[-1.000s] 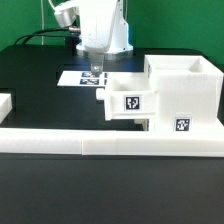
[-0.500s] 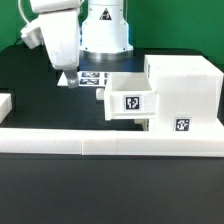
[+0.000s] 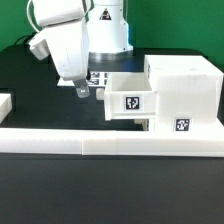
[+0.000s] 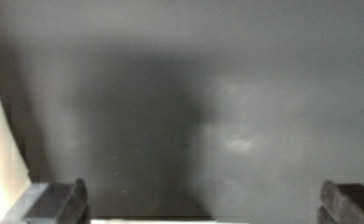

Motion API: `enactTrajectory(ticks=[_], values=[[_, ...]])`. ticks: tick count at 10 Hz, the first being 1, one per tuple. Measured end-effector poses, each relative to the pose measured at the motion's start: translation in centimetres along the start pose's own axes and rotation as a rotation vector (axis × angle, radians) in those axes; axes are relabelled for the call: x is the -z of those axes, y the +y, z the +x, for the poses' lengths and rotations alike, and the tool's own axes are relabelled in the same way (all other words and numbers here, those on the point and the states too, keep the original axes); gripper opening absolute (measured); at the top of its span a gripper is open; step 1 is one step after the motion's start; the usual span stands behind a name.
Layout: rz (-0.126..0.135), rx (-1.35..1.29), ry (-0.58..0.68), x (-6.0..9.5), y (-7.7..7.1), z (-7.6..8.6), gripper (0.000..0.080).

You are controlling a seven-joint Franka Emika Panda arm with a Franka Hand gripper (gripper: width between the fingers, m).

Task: Assemble drawer

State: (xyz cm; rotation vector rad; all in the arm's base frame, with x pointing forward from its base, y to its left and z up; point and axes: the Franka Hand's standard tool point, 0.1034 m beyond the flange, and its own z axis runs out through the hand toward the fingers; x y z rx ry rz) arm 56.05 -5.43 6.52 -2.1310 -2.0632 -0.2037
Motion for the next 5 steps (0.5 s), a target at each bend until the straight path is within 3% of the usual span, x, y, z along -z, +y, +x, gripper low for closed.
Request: enactTrajectory(ticks=[2,5], values=[[-0.005,-0.049,0.007,-0.2,1.2,1.9,0.0649],[0.007,-0.026,0.014,-1.0,1.2,4.9,0.0649]])
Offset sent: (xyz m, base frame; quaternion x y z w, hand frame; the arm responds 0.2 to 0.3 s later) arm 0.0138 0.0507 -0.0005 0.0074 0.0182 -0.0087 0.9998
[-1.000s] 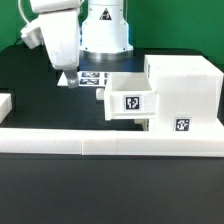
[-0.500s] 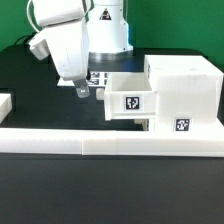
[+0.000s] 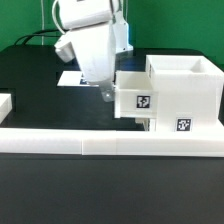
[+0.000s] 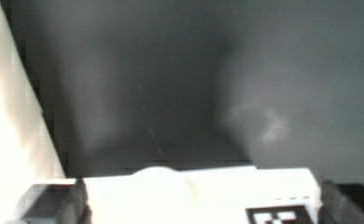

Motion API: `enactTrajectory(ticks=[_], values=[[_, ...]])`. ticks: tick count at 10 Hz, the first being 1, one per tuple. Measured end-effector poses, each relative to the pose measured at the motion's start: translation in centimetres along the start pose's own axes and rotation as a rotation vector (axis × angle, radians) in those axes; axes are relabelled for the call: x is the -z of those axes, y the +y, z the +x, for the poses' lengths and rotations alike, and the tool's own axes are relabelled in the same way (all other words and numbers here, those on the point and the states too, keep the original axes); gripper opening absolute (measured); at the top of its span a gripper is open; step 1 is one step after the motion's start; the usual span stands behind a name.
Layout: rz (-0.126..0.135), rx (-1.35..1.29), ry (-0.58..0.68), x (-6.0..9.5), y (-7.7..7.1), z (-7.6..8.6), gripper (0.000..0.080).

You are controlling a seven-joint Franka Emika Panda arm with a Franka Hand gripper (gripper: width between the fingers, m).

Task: Assemble drawer

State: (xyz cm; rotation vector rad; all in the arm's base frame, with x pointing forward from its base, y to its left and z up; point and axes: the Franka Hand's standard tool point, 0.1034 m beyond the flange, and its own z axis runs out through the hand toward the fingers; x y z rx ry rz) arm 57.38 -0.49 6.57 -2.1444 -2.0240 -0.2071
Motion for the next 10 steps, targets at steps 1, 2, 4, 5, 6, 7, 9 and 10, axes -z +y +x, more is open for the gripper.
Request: enactTrajectory(ticks=[1,2,4,5,6,7,9,10], values=[[0.003,0.009,-0.001,-0.1,-0.1,0.4,0.0649],[0.002,0.005,-0.001,-0.1,-0.1,0.2,0.0649],[0.004,0.005,-0.001,-0.2,-0.1,0.2,0.0649],[0.010,0.009,0.002,-0.5,-0.3,0.4,0.0649],[0.015,0.020,0.002,-0.9,-0.3,1.2,0.0649],[0.021,0.034,0.003,-1.3,-0.3,2.2,0.0649],[0.032,0.040,0.005,-1.7,-0.4,3.1,0.0649],[0.031,0.040,0.005,-1.6,-0.4,3.1,0.0649]])
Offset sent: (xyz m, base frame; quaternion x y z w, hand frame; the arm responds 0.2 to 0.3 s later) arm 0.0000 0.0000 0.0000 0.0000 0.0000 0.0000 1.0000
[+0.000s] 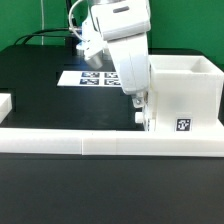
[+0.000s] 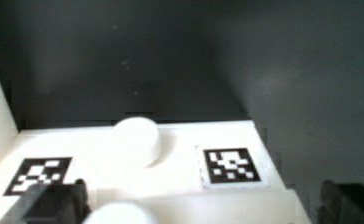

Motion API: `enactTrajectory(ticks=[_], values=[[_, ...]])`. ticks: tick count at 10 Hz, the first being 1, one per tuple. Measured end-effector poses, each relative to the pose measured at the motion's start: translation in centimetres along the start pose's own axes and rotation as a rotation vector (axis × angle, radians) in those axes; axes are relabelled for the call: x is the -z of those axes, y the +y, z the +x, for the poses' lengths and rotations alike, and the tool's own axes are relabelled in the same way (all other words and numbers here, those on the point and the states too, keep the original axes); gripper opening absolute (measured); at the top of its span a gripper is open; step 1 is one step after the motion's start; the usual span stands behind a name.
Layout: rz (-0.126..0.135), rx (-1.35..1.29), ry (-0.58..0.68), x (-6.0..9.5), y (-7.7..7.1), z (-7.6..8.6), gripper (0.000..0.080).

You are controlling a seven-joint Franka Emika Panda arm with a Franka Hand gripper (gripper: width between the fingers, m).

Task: Assemble drawer

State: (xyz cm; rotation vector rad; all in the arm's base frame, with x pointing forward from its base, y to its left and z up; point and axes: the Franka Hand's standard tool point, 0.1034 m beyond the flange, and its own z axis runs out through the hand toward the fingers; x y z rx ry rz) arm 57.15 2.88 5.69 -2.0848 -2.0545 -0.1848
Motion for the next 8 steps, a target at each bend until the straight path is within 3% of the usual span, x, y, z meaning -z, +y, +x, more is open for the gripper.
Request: enactTrajectory(ticks=[2,4,5,6,8], values=[[0.012,0.004,-0.001,0.2,-0.4,-2.2,0.0649],[0.048,0.019,-0.004,1.0,-0.6,-4.4,0.0649],[0.043,0.014,-0.011,1.7,-0.4,-5.2,0.0649],[-0.015,0.004,-0.025,2.6,0.1,-5.8,0.0649],[-0.158,-0.027,-0.062,3.3,-0.9,-6.3,0.0649]])
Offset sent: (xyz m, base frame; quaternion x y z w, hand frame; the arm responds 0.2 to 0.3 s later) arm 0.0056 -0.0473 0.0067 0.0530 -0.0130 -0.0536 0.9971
